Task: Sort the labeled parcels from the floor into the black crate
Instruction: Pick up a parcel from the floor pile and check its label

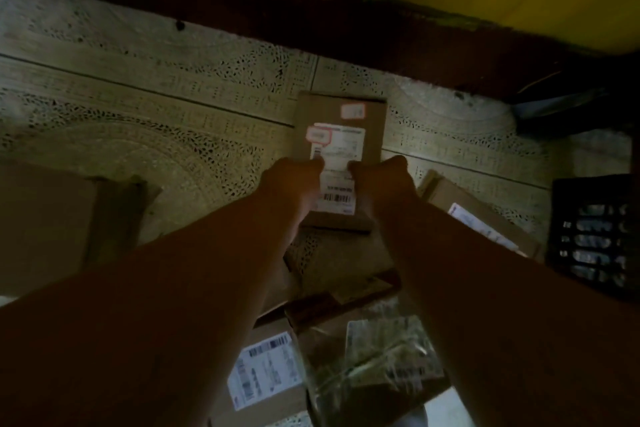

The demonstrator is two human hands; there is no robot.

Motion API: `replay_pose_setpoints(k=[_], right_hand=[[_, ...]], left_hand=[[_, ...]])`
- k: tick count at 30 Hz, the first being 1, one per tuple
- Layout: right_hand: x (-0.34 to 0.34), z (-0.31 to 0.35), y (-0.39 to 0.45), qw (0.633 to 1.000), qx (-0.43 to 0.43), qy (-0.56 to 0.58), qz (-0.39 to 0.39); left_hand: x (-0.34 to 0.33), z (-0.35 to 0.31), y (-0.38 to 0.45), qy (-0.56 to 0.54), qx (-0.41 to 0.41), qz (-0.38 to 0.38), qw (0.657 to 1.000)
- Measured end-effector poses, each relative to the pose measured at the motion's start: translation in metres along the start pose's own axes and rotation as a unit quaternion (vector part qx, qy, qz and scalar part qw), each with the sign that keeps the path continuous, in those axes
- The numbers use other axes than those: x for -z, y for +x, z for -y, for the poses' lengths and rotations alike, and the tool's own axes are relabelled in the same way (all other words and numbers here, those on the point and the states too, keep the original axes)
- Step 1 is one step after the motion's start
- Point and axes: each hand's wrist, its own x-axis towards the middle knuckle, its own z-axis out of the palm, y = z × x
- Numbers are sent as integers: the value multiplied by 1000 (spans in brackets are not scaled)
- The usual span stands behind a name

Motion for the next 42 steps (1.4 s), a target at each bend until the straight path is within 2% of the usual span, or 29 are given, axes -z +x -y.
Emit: replay_pose_setpoints(k=[2, 6, 8, 11, 16, 20, 24, 27, 29, 32, 35, 40, 42], right_hand=[[8, 13, -20, 999, 38, 27, -16], [42, 57, -107, 989, 122, 41, -67], [64, 89, -161, 984, 154, 49, -69], [113, 153, -243, 977, 191, 32, -84], [202, 283, -397, 939, 293, 82, -159], [273, 378, -529, 917, 331, 114, -192], [344, 489, -630, 881, 399, 112, -229], [387, 551, -696, 842, 458, 136, -251], [405, 570, -729, 827, 476, 150, -259], [425, 586, -776, 811, 500, 148, -266], [451, 613, -823, 776, 542, 156, -282], [494, 660, -899, 713, 600, 214, -293], [505, 674, -926, 699, 618, 229, -279]], left_hand=[[16, -9, -18, -1, -21, -22, 1000], [53, -49, -95, 34, -126, -112, 985], [72, -78, -146, 26, -150, -121, 981], [106, -140, -230, 7, -183, -108, 977], [176, -268, -393, -14, -303, -159, 939], [227, -359, -527, -18, -378, -178, 909], [274, -465, -629, -30, -440, -222, 870], [307, -526, -697, -54, -509, -253, 821], [319, -545, -732, -58, -547, -262, 793], [333, -562, -775, -67, -567, -257, 780], [351, -590, -822, -84, -592, -246, 763], [385, -640, -915, -78, -647, -302, 696], [399, -649, -950, -73, -661, -336, 668]])
